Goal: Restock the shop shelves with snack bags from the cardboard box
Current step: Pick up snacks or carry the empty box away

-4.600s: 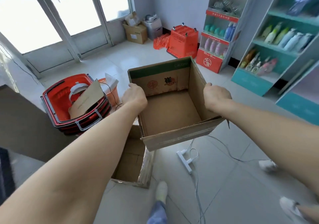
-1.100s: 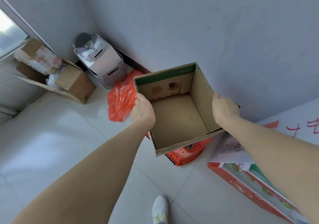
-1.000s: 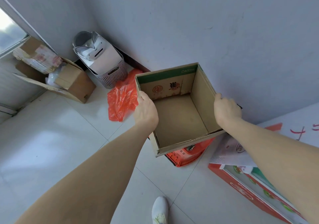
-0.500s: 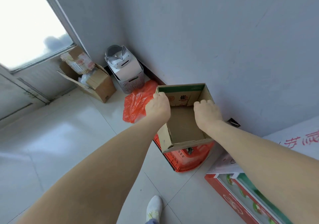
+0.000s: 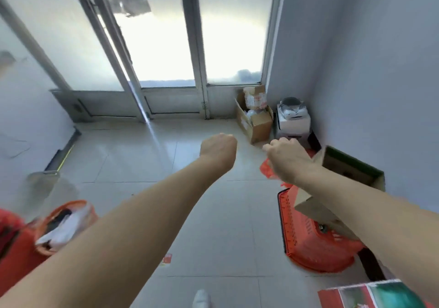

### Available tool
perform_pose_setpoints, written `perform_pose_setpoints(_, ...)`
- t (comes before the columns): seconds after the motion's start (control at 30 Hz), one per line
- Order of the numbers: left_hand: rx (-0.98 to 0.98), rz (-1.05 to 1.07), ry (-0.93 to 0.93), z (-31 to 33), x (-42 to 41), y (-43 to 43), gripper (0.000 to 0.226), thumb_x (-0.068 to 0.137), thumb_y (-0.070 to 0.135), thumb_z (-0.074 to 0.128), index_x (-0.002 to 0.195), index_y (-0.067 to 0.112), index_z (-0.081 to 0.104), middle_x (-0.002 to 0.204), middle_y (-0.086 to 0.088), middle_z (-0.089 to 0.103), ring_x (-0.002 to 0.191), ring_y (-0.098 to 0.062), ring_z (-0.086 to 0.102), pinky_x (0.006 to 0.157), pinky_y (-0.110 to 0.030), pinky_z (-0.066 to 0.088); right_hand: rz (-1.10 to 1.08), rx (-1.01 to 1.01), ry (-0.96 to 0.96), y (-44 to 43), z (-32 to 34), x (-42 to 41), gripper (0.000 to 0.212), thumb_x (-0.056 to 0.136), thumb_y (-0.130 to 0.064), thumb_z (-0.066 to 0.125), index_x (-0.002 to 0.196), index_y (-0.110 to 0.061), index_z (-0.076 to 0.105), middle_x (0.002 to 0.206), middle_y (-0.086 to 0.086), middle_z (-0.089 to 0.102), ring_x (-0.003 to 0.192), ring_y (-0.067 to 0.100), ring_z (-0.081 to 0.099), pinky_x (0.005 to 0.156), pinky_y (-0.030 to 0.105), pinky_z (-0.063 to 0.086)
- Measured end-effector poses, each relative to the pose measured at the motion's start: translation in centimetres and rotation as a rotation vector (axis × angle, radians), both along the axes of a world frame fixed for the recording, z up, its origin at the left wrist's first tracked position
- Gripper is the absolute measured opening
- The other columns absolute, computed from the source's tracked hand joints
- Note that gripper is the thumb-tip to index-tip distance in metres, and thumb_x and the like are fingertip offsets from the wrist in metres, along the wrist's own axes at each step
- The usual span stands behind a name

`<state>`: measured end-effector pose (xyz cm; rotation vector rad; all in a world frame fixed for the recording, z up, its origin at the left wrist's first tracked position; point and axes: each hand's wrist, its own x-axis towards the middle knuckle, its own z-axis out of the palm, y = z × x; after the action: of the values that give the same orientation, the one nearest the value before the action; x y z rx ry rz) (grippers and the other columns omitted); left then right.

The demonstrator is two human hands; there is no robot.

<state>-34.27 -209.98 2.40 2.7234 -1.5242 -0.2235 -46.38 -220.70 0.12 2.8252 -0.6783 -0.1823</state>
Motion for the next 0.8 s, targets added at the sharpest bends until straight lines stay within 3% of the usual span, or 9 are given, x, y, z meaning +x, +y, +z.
perform_pose_setpoints(0.07, 0.026, 0.139, 0.002, 1.1, 2.0, 6.5, 0.025, 0.086, -0.007, 0.041, 0.099, 0.008, 0.056, 0.109, -0.014, 0.061, 0.093, -0.032, 0.056, 0.069, -0.032, 0.038, 0.133, 0.01, 0.011, 4.6, 0.8, 3.3, 0.026, 0.092, -0.011, 0.049, 0.116, -0.016, 0.055, 0.115, 0.005, 0.06, 0.108, 0.026, 0.054, 0.085, 0.035, 0.04)
perform_pose_setpoints(0.23, 0.031, 0.499, -0.013, 2.5, 6.0, 23.3, 0.033, 0.088, -0.005, 0.041, 0.114, 0.006, 0.057, 0.119, -0.014, 0.059, 0.108, -0.033, 0.058, 0.08, -0.034, 0.044, 0.461, 0.027, -0.016, 18.2, 2.1, 12.5, 0.021, 0.093, -0.013, 0.048, 0.112, -0.015, 0.057, 0.11, 0.004, 0.061, 0.109, 0.025, 0.054, 0.087, 0.034, 0.04)
perform_pose_setpoints(0.4, 0.054, 0.819, -0.012, 2.2, 6.1, 41.8, 0.03, 0.094, 0.013, 0.048, 0.123, 0.01, 0.053, 0.127, -0.011, 0.056, 0.117, -0.03, 0.055, 0.09, -0.035, 0.046, 0.78, 0.04, -0.014, 35.8, 2.1, 19.0, 0.024, 0.095, -0.014, 0.046, 0.116, -0.017, 0.056, 0.114, 0.003, 0.061, 0.11, 0.024, 0.054, 0.09, 0.032, 0.038)
perform_pose_setpoints(0.63, 0.098, 1.252, 0.103, 0.3, 1.4, 66.0, 0.031, 0.091, 0.003, 0.049, 0.121, 0.006, 0.057, 0.127, -0.014, 0.056, 0.118, -0.033, 0.054, 0.092, -0.039, 0.045, 1.123, 0.069, 0.081, 62.4, 0.4, 19.2, 0.026, 0.094, -0.015, 0.047, 0.119, -0.016, 0.056, 0.124, 0.005, 0.059, 0.119, 0.026, 0.051, 0.102, 0.039, 0.035)
perform_pose_setpoints(0.8, 0.087, 1.439, 0.141, -1.9, -1.2, 79.3, 0.024, 0.093, 0.009, 0.048, 0.113, 0.008, 0.06, 0.119, -0.012, 0.061, 0.111, -0.032, 0.058, 0.085, -0.038, 0.048, 1.243, 0.075, 0.141, 76.4, -1.9, 18.9, 0.033, 0.091, -0.009, 0.046, 0.123, -0.016, 0.054, 0.124, 0.005, 0.058, 0.119, 0.026, 0.049, 0.097, 0.036, 0.036)
